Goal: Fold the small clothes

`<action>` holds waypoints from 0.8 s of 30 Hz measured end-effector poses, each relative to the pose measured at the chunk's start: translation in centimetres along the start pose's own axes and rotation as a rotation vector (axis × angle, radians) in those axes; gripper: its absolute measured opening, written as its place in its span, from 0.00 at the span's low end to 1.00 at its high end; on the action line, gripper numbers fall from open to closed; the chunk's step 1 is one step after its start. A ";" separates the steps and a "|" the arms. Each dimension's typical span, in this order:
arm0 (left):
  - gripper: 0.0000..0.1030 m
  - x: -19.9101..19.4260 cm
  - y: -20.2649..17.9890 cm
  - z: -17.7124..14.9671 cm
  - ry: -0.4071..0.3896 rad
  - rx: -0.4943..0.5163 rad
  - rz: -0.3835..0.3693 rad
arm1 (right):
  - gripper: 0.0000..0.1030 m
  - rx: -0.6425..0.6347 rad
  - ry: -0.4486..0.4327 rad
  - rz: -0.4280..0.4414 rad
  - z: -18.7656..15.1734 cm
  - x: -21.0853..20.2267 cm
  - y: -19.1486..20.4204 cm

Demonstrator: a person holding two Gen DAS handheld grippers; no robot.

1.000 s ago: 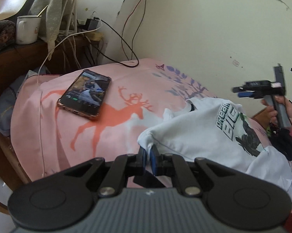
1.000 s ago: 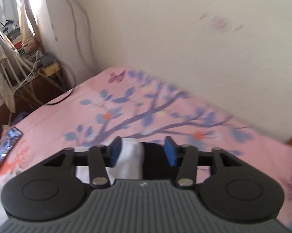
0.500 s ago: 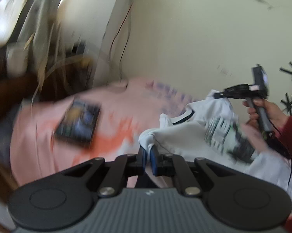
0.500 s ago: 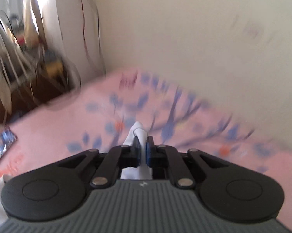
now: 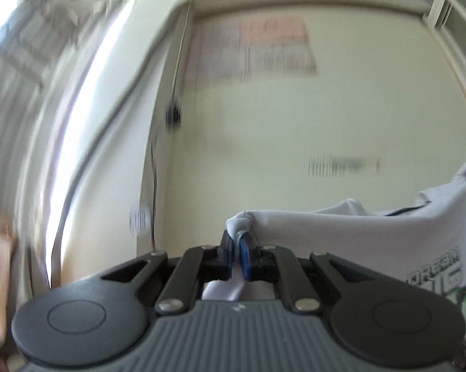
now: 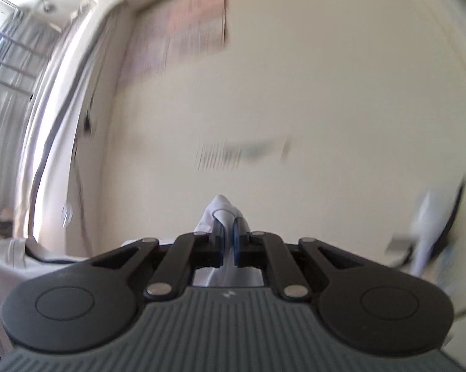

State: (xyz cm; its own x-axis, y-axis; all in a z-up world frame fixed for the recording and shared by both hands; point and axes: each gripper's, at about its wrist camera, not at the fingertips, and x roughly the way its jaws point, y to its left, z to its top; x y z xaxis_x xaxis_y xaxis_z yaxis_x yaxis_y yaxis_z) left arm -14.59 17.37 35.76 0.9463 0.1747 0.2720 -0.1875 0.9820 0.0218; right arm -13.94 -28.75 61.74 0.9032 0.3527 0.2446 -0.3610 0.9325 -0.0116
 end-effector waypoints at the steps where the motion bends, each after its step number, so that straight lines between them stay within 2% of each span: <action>1: 0.05 -0.4 -0.6 1.6 -0.041 0.010 0.006 | 0.08 -0.025 -0.038 -0.020 1.6 -1.2 0.3; 6: 0.05 -3.3 -2.5 7.5 -0.222 0.067 0.044 | 0.08 -0.105 -0.146 -0.093 7.8 -5.6 1.3; 9: 0.05 -4.0 -3.4 9.4 -0.270 0.095 0.069 | 0.08 -0.131 -0.170 -0.111 9.6 -7.1 1.4; 11: 0.05 -3.2 -3.9 10.0 -0.274 0.113 0.079 | 0.08 -0.148 -0.175 -0.121 9.5 -7.2 1.9; 15: 0.05 -0.6 -5.1 9.6 -0.235 0.144 0.082 | 0.08 -0.151 -0.151 -0.126 7.7 -7.4 0.7; 18: 0.05 1.7 -5.6 7.8 -0.172 0.156 0.073 | 0.08 -0.129 -0.098 -0.102 5.5 -6.3 -1.3; 20: 0.05 3.9 -6.1 5.6 -0.114 0.166 0.064 | 0.08 -0.119 -0.044 -0.096 3.1 -4.5 -2.5; 24: 0.05 10.9 -8.4 -1.2 0.068 0.207 0.042 | 0.08 -0.071 0.113 -0.099 -3.4 1.1 -5.7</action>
State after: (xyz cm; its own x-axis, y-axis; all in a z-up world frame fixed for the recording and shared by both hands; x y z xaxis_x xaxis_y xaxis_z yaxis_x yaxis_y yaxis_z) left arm -2.35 11.08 37.35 0.9508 0.2264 0.2114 -0.2705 0.9395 0.2103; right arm -10.08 -33.36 58.78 0.9554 0.2614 0.1375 -0.2550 0.9649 -0.0622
